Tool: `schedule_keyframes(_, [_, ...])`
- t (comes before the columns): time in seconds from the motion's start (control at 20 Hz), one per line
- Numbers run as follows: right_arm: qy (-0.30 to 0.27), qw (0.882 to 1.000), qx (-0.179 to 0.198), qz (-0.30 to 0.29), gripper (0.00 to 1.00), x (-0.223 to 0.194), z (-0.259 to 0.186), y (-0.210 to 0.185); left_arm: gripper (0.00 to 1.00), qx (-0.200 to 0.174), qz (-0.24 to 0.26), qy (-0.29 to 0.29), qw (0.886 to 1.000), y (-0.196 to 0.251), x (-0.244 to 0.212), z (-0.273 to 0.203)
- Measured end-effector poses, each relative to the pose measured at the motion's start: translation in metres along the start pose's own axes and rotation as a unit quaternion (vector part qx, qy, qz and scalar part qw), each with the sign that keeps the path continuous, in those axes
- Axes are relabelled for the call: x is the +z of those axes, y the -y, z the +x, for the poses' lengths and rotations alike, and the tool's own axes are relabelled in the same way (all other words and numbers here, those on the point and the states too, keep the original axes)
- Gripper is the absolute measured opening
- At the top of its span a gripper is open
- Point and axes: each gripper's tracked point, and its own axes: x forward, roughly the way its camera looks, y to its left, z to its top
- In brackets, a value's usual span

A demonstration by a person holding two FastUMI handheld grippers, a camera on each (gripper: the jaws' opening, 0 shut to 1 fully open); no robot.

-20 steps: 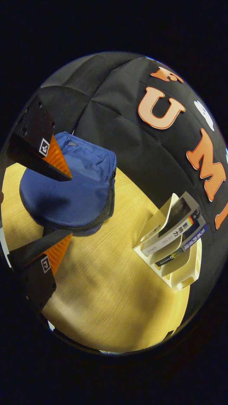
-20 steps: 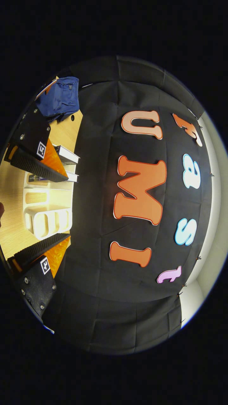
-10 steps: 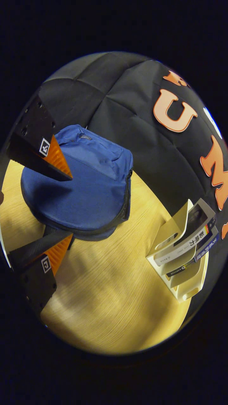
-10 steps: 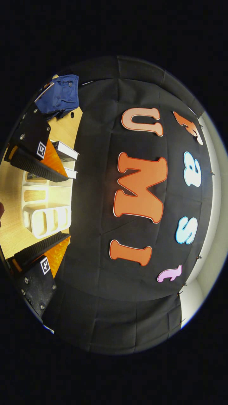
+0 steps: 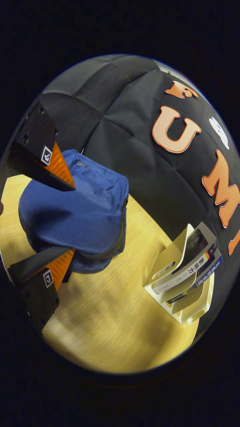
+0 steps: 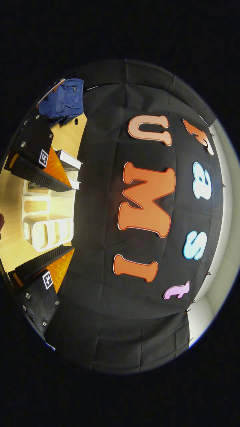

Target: Open the schoolbag, grab two books from the bookshelf and put them into the schoolbag.

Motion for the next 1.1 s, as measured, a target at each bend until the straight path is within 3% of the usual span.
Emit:
schedule_keyframes(0.5, [0.018,1.000,-0.002,-0.006,0.96,0.014,-0.006,0.003,0.95,0.071,-0.007,0.008,0.997,-0.022,0.010,0.023])
schedule_keyframes(0.8, [0.030,0.999,-0.002,-0.012,0.96,0.024,-0.008,0.003,0.94,0.068,-0.002,0.008,0.998,-0.031,0.020,0.038])
schedule_keyframes(0.85, [0.033,0.999,-0.002,-0.013,0.96,0.026,-0.007,0.003,0.78,0.060,-0.005,0.010,0.998,-0.033,0.026,0.037])
schedule_keyframes(0.9, [0.035,0.999,-0.002,-0.013,0.96,0.027,-0.006,0.003,0.80,0.058,-0.008,0.007,0.998,-0.038,0.026,0.036])
schedule_keyframes(0.95, [0.036,0.999,-0.001,-0.011,0.96,0.029,-0.006,0.003,0.63,0.054,-0.014,0.010,0.998,-0.043,0.030,0.033])
schedule_keyframes(1.0, [0.038,0.999,0.000,-0.010,0.96,0.030,-0.006,0.002,0.54,0.051,-0.017,0.010,0.999,-0.048,0.034,0.031])
schedule_keyframes(1.1, [0.043,0.999,0.003,-0.011,0.96,0.035,-0.004,-0.002,0.48,0.037,-0.019,0.007,0.999,-0.055,0.041,0.032])
